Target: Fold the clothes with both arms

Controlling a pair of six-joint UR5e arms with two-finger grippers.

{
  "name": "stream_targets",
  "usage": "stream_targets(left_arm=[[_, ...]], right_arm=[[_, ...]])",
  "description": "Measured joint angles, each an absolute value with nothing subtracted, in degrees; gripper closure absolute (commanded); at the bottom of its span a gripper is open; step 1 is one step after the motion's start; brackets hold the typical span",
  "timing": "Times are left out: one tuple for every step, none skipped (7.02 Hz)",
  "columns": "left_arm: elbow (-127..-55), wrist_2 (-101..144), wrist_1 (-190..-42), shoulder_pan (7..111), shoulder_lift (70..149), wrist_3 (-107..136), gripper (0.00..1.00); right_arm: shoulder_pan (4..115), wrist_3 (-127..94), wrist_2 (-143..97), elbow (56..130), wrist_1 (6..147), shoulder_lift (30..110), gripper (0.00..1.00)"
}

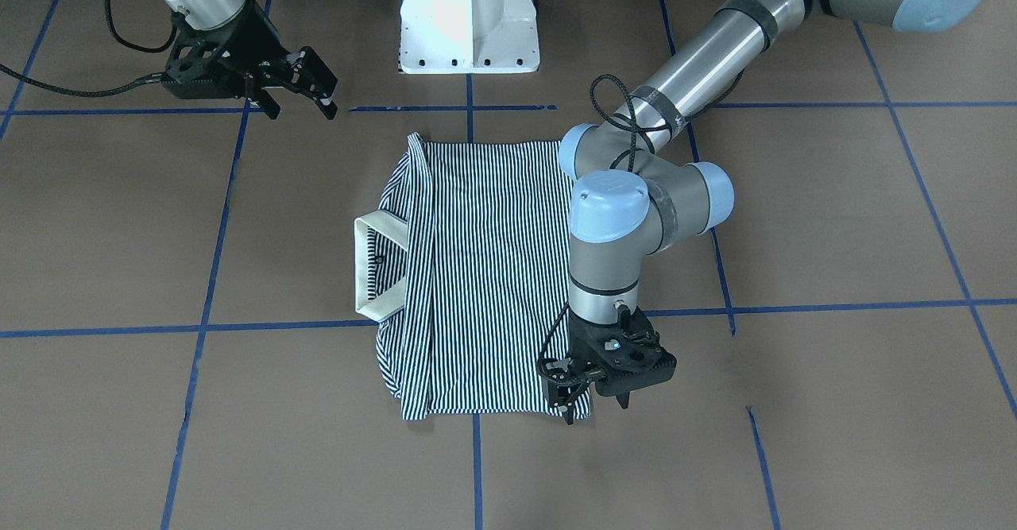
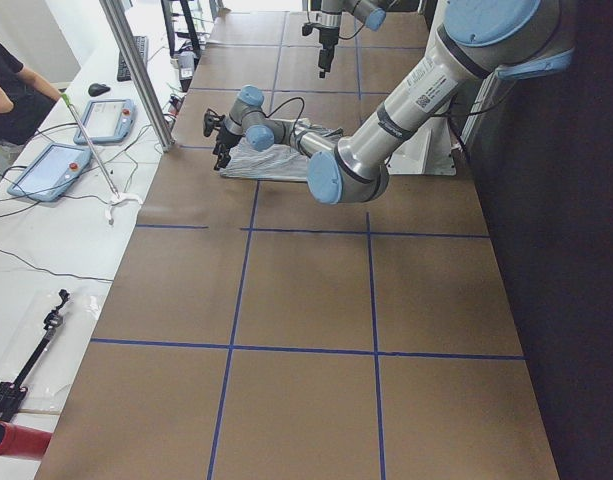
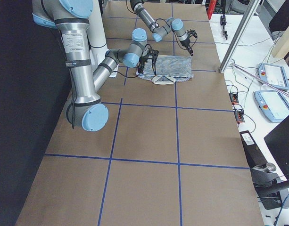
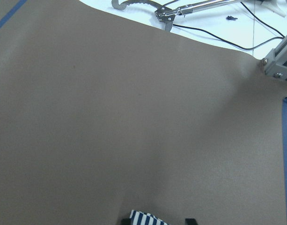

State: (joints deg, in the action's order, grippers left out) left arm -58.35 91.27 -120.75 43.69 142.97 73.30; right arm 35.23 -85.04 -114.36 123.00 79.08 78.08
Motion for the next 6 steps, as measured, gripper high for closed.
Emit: stream_targets(left_arm=[[-60.9, 95.9, -120.4, 44.8, 141.4, 71.3, 0.0], [-66.5, 99.0, -119.1, 45.3, 137.8, 70.1, 0.0], [-73.2, 100.3, -116.3, 45.4, 134.1, 69.6, 0.0], [-80.4, 100.9, -112.2, 45.2, 130.6, 69.4, 0.0], [-88.4, 101.6, -107.8, 44.9, 127.1, 69.4, 0.0], [-96.1, 102.7, -103.7, 44.3, 123.6, 69.4, 0.0]], right_arm=[[35.1, -84.1, -113.8, 120.2, 79.3, 75.7, 0.0], [35.1, -81.5, -113.6, 117.2, 79.5, 73.5, 0.0], [34.9, -78.5, -113.1, 114.7, 80.1, 71.7, 0.0], [34.3, -76.3, -112.0, 112.3, 82.2, 68.9, 0.0], [33.0, -74.0, -110.3, 110.1, 86.8, 64.9, 0.0], [31.2, -71.6, -108.0, 108.0, 91.4, 61.2, 0.0]])
